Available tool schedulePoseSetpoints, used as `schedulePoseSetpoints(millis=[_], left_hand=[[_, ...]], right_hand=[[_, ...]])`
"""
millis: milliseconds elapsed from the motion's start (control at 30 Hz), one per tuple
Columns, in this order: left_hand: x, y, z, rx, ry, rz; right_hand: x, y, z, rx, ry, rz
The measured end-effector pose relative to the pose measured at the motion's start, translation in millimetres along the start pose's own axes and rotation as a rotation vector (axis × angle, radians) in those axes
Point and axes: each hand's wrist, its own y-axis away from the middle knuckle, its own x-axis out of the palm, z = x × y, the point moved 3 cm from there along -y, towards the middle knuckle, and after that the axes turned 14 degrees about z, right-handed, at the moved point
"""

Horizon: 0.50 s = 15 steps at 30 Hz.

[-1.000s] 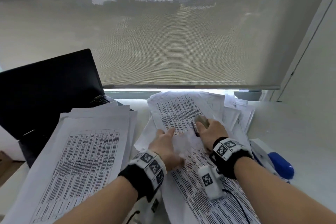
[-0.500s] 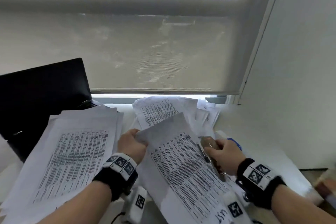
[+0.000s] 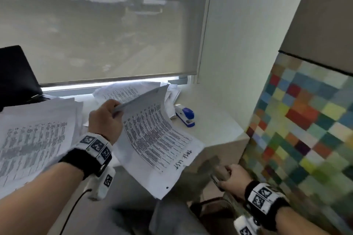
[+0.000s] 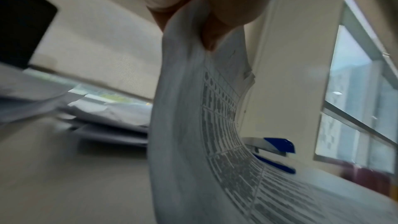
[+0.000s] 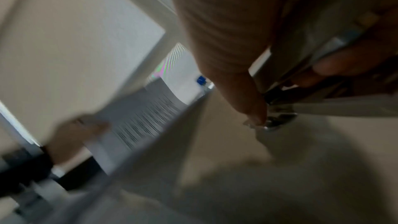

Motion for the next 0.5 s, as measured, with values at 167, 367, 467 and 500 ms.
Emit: schedulePoseSetpoints(millis=[167,367,467,500], left_hand=[[4,3,-29,0.144,-0.046,-0.025],[4,-7,-32,0.224,-0.117,-0.071],[6,-10,-30,0.207,-0.097,-0.081],[7,-11,-29,0.209,-0.098,-0.080]], right_hand=[[29,-7,-77,0.270,0.063,0.041],[63,-1,-130,0.362,0.125,0.078],[81,-40,-184,0.429,0.149,0.136],[96,-74,-219,0.407,0.179,0.145]])
